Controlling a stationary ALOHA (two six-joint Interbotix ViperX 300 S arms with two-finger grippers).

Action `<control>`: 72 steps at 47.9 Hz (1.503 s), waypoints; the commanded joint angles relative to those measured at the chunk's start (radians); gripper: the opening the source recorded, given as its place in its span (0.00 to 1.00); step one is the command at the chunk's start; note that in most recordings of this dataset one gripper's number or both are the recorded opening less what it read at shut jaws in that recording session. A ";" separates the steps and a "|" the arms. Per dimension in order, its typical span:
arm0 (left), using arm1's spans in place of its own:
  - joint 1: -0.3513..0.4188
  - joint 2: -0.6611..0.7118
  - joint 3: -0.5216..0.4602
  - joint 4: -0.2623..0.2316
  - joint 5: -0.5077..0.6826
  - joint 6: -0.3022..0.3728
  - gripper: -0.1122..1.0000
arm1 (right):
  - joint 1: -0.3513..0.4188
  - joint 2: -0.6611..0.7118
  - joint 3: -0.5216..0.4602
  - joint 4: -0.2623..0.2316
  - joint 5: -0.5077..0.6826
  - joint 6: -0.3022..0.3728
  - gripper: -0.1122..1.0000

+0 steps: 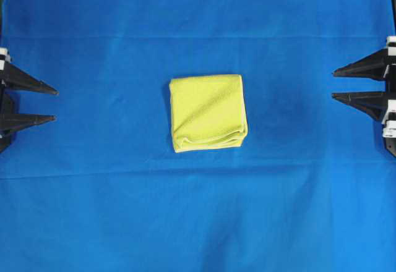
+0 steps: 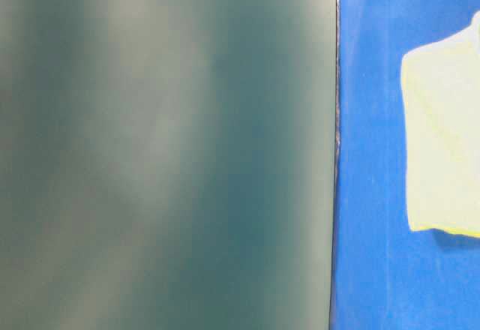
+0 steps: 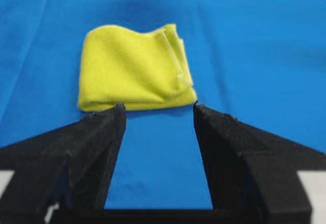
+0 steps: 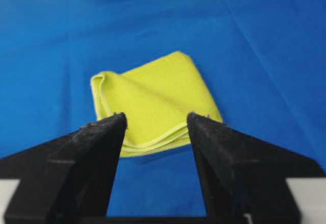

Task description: Fold the yellow towel.

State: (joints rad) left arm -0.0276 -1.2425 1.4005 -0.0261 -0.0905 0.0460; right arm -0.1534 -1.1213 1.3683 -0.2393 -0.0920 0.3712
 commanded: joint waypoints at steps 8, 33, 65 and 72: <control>0.005 0.018 -0.009 -0.002 -0.009 -0.002 0.58 | 0.002 0.018 -0.011 0.003 -0.009 -0.002 0.61; 0.005 0.020 -0.009 -0.002 -0.008 -0.011 0.58 | 0.002 0.025 -0.009 0.000 -0.009 -0.002 0.61; 0.006 0.020 -0.008 -0.002 -0.006 -0.012 0.58 | 0.002 0.025 -0.009 -0.003 0.009 -0.005 0.61; 0.005 0.020 -0.009 -0.002 -0.006 -0.012 0.58 | 0.002 0.028 -0.008 -0.003 0.009 -0.005 0.61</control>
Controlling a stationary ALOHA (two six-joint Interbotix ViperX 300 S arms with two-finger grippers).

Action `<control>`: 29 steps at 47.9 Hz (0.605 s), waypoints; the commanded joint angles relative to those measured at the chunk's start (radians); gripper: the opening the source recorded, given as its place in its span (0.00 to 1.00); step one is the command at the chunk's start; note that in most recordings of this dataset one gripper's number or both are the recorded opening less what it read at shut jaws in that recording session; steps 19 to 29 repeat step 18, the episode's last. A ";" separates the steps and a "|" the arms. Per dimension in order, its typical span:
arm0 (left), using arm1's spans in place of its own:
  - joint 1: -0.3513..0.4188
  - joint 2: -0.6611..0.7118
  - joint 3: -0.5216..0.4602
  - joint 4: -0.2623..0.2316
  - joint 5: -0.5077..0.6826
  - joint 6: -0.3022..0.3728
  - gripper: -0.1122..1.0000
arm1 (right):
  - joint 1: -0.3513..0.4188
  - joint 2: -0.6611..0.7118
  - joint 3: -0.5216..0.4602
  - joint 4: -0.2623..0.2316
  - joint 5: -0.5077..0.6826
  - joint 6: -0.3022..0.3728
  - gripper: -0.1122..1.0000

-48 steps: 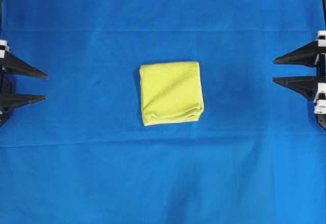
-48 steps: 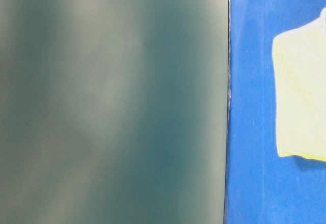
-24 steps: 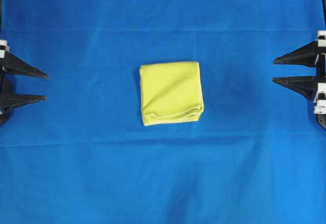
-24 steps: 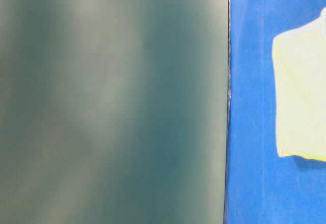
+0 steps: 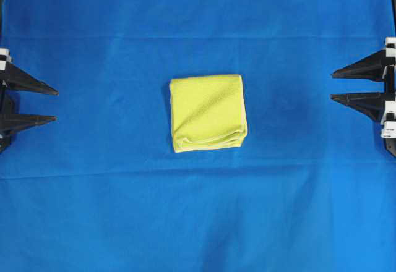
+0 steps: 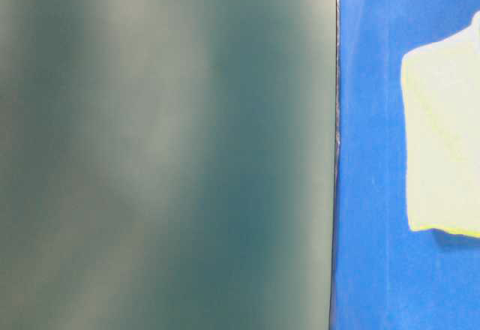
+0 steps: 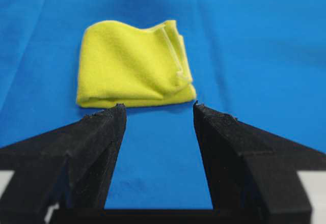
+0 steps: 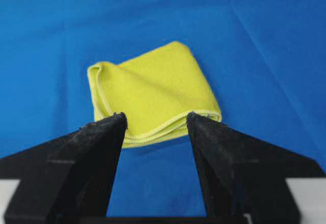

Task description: Fold the yellow towel.

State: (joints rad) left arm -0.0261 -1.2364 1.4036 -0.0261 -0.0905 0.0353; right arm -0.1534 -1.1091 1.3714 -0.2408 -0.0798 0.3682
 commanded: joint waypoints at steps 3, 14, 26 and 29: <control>0.003 0.015 -0.011 -0.002 -0.006 -0.002 0.58 | 0.002 0.017 -0.011 -0.002 -0.003 -0.002 0.61; 0.003 0.015 -0.011 -0.002 -0.008 -0.002 0.58 | 0.002 0.020 -0.011 -0.002 -0.003 -0.002 0.61; 0.003 0.015 -0.012 -0.002 -0.008 -0.002 0.58 | 0.002 0.020 -0.011 -0.002 -0.003 -0.002 0.61; 0.003 0.015 -0.012 -0.002 -0.008 -0.002 0.58 | 0.002 0.020 -0.011 -0.002 -0.003 -0.002 0.61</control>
